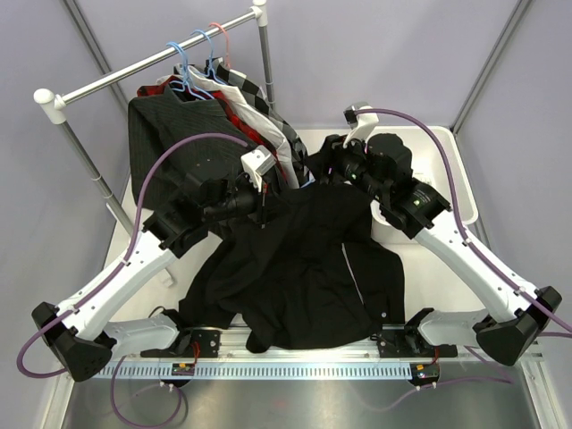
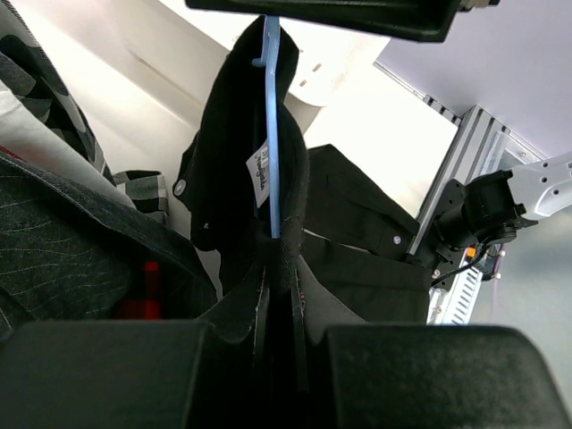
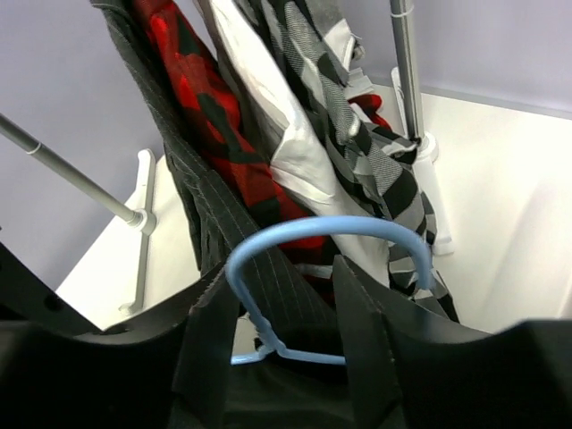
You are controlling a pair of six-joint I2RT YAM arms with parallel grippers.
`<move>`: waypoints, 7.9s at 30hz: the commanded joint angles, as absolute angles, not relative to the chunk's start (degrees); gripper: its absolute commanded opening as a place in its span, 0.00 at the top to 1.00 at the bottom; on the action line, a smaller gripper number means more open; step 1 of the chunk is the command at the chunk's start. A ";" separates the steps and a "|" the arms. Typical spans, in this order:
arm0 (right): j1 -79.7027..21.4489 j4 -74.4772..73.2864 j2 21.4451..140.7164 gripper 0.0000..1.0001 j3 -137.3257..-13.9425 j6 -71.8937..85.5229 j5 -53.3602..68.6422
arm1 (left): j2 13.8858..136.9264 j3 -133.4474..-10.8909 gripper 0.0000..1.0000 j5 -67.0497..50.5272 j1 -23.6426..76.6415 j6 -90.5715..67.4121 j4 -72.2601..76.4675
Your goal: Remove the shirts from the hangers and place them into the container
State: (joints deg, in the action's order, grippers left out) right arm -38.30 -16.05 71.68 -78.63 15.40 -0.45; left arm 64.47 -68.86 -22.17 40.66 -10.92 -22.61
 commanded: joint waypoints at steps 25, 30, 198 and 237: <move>-46.05 -15.12 68.91 1.00 -78.13 10.46 -15.90 | 60.47 -74.44 0.28 -18.54 40.87 -12.04 -20.83; -47.98 -14.85 68.99 1.00 -78.05 9.58 -18.97 | 62.40 -76.37 0.29 -18.63 41.13 -11.52 -20.92; -49.66 -20.56 44.57 0.01 -69.78 12.04 -1.15 | 39.99 -75.32 1.00 -3.88 45.70 -5.09 -52.56; -49.57 -20.83 41.84 0.01 -62.14 9.49 -10.37 | 26.54 -81.91 1.00 48.08 45.70 -14.68 -55.11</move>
